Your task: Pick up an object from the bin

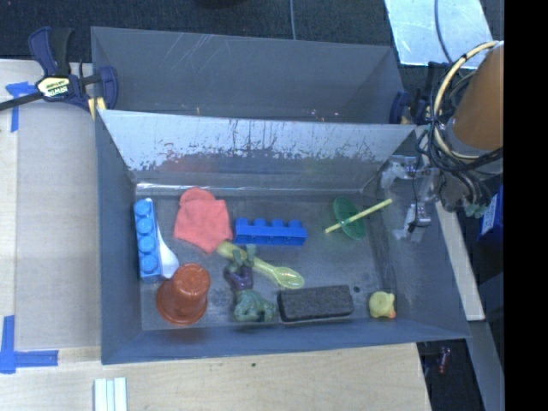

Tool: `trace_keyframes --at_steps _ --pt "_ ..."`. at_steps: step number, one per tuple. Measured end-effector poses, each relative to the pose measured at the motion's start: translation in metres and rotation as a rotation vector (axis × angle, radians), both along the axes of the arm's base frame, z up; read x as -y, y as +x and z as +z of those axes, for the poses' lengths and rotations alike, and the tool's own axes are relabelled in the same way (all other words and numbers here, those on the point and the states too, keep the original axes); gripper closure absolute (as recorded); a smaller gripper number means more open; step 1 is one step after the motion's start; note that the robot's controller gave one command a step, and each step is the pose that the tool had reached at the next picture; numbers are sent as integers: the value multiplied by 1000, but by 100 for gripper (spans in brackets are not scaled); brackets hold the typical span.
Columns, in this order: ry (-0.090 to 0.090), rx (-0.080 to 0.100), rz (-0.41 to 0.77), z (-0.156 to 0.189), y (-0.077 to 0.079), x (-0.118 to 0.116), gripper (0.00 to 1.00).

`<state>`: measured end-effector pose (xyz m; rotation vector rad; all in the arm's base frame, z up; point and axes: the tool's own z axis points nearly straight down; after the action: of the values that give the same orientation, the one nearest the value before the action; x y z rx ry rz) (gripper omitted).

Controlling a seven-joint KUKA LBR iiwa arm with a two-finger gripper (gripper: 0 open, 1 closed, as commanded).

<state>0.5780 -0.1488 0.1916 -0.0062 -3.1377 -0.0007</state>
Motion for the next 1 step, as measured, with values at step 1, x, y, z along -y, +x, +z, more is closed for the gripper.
trace_keyframes --at_steps 1 --pt "-1 8 3 4 2 -1 0"
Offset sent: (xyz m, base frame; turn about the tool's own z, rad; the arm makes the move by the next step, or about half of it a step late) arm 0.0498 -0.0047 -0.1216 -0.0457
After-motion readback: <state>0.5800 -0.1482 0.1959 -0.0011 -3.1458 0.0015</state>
